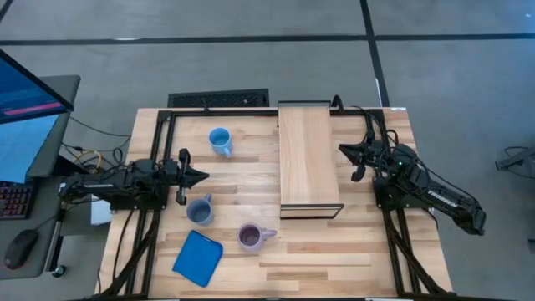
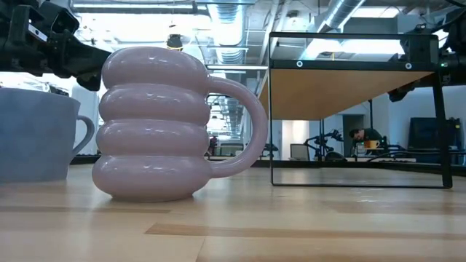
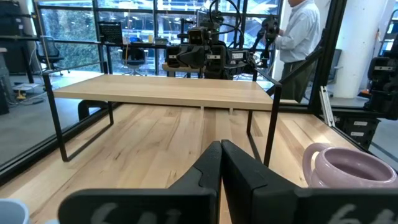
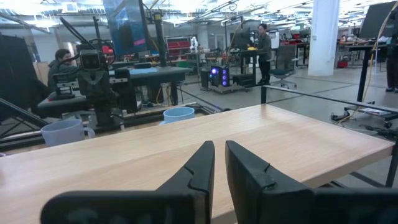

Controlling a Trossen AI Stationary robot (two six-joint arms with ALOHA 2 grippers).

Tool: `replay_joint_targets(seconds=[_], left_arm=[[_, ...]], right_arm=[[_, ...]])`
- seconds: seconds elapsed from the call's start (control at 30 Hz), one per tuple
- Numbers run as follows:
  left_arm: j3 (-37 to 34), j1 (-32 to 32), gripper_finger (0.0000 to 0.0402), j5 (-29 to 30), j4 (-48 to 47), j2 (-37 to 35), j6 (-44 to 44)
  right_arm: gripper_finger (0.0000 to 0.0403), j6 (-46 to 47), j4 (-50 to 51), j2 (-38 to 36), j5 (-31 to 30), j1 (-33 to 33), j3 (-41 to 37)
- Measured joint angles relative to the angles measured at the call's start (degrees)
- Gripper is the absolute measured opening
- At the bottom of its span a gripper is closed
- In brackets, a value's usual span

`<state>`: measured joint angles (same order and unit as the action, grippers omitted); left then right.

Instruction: Stack small to large cups/mugs on shelf

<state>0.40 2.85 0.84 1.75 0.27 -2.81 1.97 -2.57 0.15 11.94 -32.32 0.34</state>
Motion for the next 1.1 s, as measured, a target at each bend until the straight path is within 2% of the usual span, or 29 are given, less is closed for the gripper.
replay_joint_targets(seconds=[0.93, 1.1], left_arm=[[0.0, 0.0, 0.0000, 0.0, 0.0, 0.0, 0.0], [0.0, 0.0, 0.0000, 0.0, 0.0, 0.0, 4.0]], right_arm=[[0.0064, 0.0, 0.0, 0.0, 0.0, 0.0, 0.0], [0.0064, 0.0, 0.0, 0.0, 0.0, 0.0, 0.0]])
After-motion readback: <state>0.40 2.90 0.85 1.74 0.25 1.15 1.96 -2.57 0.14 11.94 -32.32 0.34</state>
